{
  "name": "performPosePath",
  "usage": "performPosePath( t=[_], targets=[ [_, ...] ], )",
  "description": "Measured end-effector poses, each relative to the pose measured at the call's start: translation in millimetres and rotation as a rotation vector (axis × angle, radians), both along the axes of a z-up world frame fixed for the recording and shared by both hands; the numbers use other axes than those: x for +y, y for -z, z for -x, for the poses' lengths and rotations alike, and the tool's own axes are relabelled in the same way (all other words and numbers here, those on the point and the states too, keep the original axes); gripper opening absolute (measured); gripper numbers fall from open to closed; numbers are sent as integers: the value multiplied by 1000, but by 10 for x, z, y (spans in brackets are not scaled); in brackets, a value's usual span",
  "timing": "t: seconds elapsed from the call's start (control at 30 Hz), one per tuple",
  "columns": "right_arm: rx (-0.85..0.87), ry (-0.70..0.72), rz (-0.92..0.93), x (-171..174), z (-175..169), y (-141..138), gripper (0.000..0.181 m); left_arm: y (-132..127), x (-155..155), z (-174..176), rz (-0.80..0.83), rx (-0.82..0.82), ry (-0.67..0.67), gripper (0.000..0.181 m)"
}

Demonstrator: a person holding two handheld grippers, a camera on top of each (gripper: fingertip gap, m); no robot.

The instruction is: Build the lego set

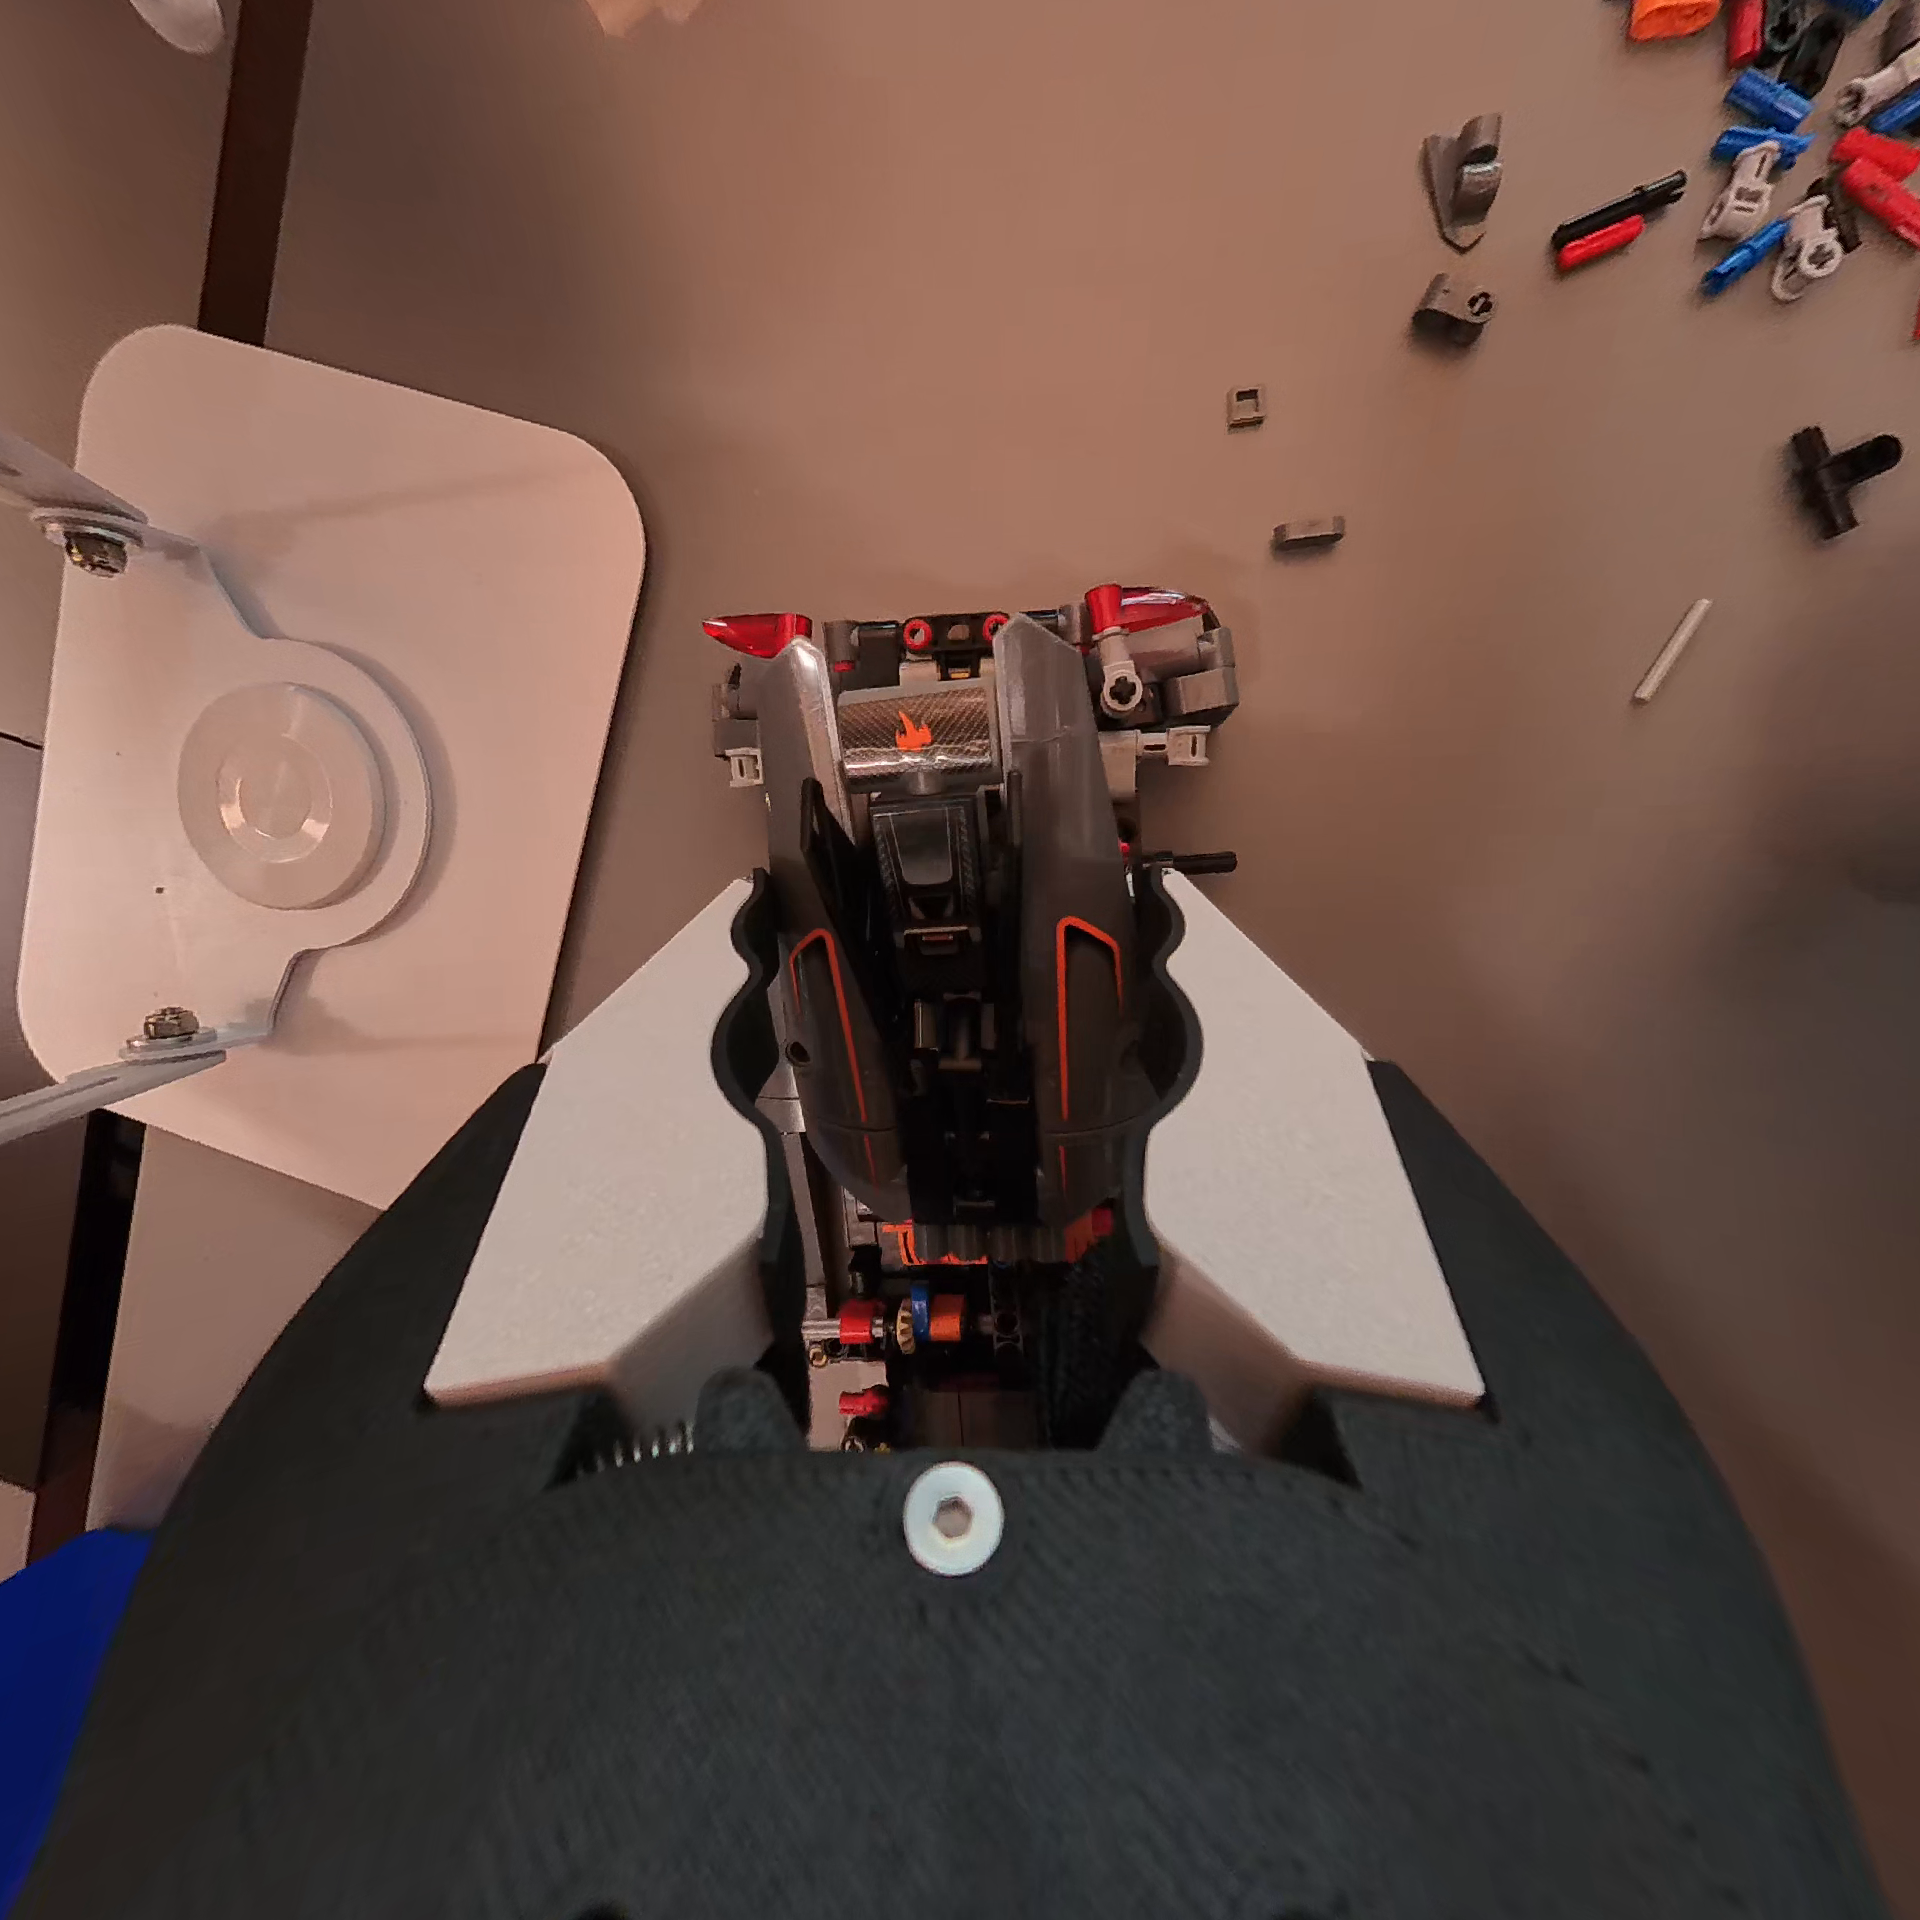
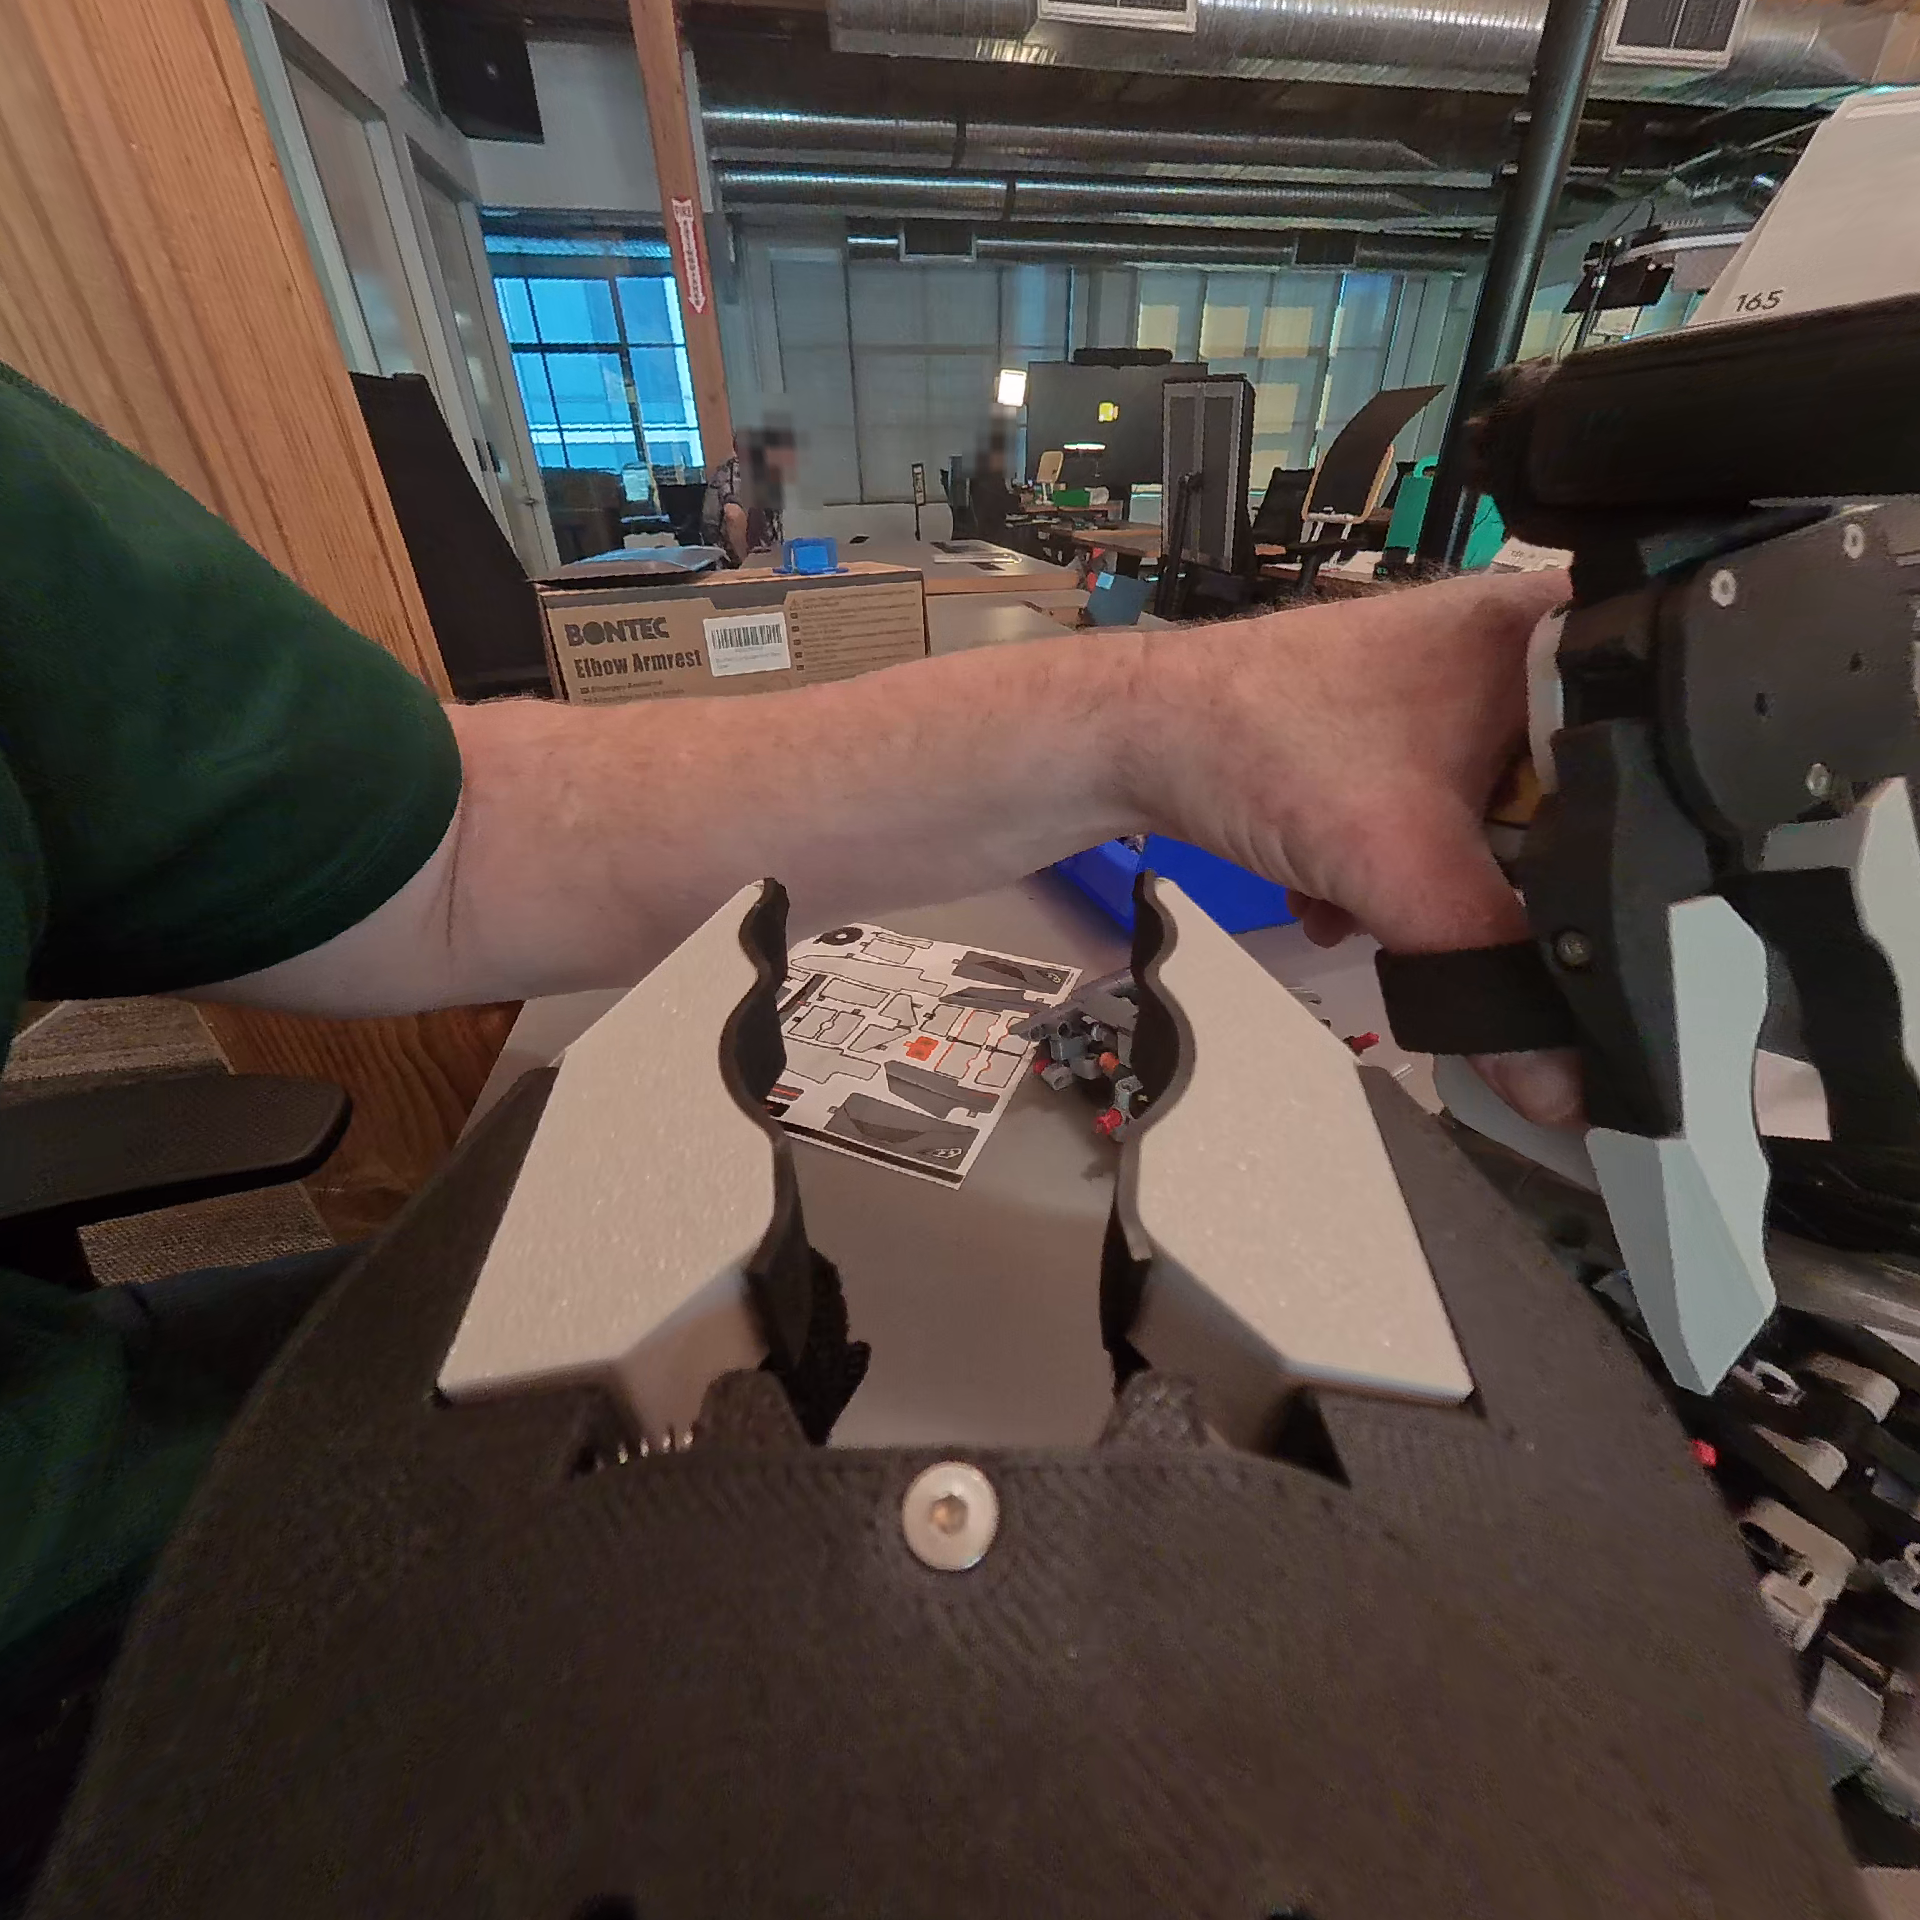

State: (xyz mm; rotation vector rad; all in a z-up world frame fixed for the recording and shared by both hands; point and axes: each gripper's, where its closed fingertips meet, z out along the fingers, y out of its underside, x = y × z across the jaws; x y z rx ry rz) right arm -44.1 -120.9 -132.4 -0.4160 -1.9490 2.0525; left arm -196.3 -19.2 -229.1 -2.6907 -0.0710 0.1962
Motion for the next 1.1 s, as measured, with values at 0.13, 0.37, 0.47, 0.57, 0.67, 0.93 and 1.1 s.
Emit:
performPosePath(
  t=[0.13,0.37,0.47,0.57,0.67,0.93,1.1],
  targets=[
    [0,-2,1,-3,-3,0,65,-17,-46,-39,-19,0,11,68],
    [-3,-9,-6,-22,-9,18,65,-34,-110,-139,-54,-11,51,67],
    [-3,-10,-9,-29,-9,26,65,-42,-125,-185,-72,-21,70,67],
    [-3,-12,-11,-35,-13,31,65,-41,-142,-231,-80,-18,97,68],
    [-2,-15,-12,-42,-19,32,65,-40,-156,-309,-86,-27,140,67],
    [4,-31,-9,-51,-46,21,65,-28,-186,-457,-90,-37,222,67],
    [7,13,38,129,48,-88,64,-28,-246,-516,-95,-46,245,68]
  ],
)
